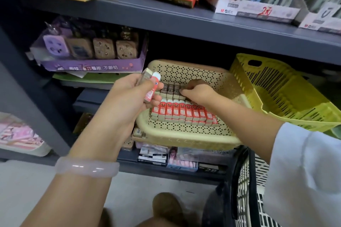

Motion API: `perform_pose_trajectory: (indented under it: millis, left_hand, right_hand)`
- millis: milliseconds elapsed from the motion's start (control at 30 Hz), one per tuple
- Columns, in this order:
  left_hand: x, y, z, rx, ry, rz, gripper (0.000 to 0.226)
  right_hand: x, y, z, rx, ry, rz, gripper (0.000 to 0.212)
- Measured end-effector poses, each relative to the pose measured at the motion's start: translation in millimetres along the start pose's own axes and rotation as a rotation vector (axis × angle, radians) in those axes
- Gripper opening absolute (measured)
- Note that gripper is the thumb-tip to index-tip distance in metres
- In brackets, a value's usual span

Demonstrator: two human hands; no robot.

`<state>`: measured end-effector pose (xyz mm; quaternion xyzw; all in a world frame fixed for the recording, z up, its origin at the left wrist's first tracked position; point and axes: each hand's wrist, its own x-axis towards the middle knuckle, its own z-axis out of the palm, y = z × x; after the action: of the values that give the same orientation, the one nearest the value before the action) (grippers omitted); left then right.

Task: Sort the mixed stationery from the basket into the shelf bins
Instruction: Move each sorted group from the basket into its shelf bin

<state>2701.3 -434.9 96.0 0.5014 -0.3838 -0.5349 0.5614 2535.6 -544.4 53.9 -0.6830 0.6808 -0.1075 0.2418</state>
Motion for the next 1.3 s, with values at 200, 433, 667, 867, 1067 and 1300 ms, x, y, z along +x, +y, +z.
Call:
perform_pose_trajectory:
  millis: [200, 433, 667, 867, 1067, 1300]
  left_hand:
    - [-1, -3, 4, 0.012, 0.022, -0.018, 0.005]
    - [2, -7, 10, 0.0, 0.035, -0.025, 0.009]
    - [-1, -6, 7, 0.052, 0.063, 0.002, 0.006]
    - [4, -7, 4, 0.144, 0.087, 0.036, 0.011]
    - [6, -7, 10, 0.105, 0.093, -0.014, 0.006]
    - [3, -9, 11, 0.116, 0.083, 0.005, 0.015]
  right_hand:
    - [-14, -11, -9, 0.15, 0.086, -0.1, 0.022]
    - [-46, -41, -17, 0.838, -0.464, -0.436, 0.014]
    - [-19, -22, -28, 1.053, -0.11, -0.056, 0.007]
    - [2, 13, -35, 0.224, 0.029, 0.206, 0.017]
    - [-17, 21, -53, -0.489, -0.219, 0.153, 0.036]
    - [-22, 28, -43, -0.55, -0.154, 0.081, 0.033]
